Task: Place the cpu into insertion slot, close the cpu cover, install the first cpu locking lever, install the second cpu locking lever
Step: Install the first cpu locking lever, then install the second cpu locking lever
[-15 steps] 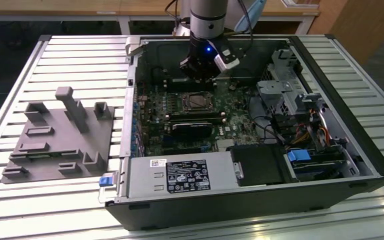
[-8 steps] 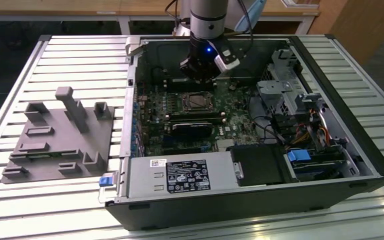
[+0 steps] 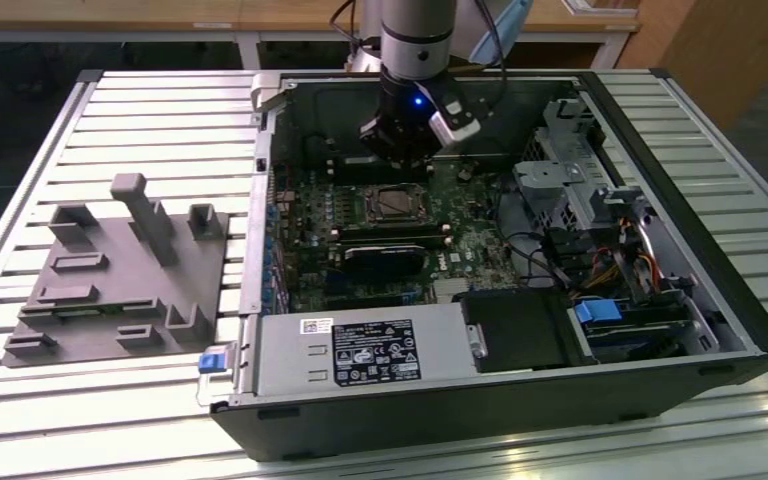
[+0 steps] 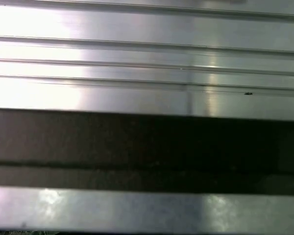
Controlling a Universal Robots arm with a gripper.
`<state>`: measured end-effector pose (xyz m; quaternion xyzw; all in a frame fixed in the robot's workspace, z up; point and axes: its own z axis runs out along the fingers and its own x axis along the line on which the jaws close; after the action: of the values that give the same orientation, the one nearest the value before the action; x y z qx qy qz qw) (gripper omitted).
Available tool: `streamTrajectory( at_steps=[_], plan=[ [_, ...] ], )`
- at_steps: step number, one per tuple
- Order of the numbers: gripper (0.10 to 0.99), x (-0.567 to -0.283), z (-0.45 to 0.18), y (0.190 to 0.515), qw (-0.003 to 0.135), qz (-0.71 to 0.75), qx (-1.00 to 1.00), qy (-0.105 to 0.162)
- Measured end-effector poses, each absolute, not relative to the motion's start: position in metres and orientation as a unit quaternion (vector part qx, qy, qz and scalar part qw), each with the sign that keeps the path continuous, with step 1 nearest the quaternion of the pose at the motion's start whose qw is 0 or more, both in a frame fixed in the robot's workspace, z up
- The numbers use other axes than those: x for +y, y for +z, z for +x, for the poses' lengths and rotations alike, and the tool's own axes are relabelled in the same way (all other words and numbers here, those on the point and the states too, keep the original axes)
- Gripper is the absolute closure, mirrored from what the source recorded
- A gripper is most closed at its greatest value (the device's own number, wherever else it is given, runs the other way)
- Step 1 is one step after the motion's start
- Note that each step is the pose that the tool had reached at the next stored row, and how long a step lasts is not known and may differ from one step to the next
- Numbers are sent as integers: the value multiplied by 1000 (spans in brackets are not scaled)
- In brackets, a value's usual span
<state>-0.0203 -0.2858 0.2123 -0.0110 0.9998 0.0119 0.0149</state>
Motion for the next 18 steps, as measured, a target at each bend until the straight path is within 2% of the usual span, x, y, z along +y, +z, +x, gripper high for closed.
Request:
streamTrajectory(
  at_steps=[18],
  plan=[
    [976,-297,-20,212,15,-11,1000,12]
  ],
)
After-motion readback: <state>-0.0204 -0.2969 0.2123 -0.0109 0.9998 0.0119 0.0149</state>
